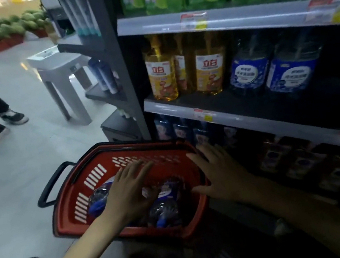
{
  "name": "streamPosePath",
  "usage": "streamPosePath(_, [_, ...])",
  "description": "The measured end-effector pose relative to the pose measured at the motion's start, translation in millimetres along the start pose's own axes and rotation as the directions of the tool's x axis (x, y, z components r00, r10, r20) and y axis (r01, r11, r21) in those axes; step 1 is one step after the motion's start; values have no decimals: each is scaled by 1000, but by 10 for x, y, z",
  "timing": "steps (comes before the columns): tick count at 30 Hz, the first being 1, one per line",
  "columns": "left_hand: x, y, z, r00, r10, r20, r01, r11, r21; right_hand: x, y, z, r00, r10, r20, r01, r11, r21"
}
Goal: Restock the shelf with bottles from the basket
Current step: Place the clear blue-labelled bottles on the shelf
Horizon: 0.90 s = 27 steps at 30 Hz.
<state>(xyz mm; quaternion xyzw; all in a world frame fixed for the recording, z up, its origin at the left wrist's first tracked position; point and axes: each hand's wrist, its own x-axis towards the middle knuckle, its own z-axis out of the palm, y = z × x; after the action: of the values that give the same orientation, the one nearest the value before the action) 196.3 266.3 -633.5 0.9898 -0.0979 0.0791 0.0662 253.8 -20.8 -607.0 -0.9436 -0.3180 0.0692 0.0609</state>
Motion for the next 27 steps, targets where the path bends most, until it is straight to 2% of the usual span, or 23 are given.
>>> streamPosePath(6, [-460, -325, 369, 986, -139, 90, 141, 990, -20, 210, -177, 592, 974, -114, 194, 137, 985, -108])
streamPosePath(12, [-685, -508, 574, 952, -281, 120, 285, 958, -20, 320, -209, 874, 949, -185, 254, 218, 970, -106])
streamPosePath(18, [-556, -590, 603, 967, -248, 62, 249, 969, -7, 475, -348, 935, 921, -198, 336, 228, 972, -52])
streamPosePath(22, [-363, -942, 605, 965, -256, 59, 238, 947, 213, 553, -404, 943, 911, -198, 362, 229, 973, -42])
streamPosePath(24, [-261, -1065, 536, 920, -367, 139, 310, 896, 319, 610, -442, 943, 914, -207, 349, 239, 969, -53])
streamPosePath(26, [-175, -1102, 506, 834, -494, 247, 401, 849, 343, 661, -497, 978, 912, -233, 336, 272, 960, -71])
streamPosePath(27, [-145, -1099, 521, 816, -508, 276, 412, 846, 339, 679, -525, 996, 912, -251, 326, 292, 953, -81])
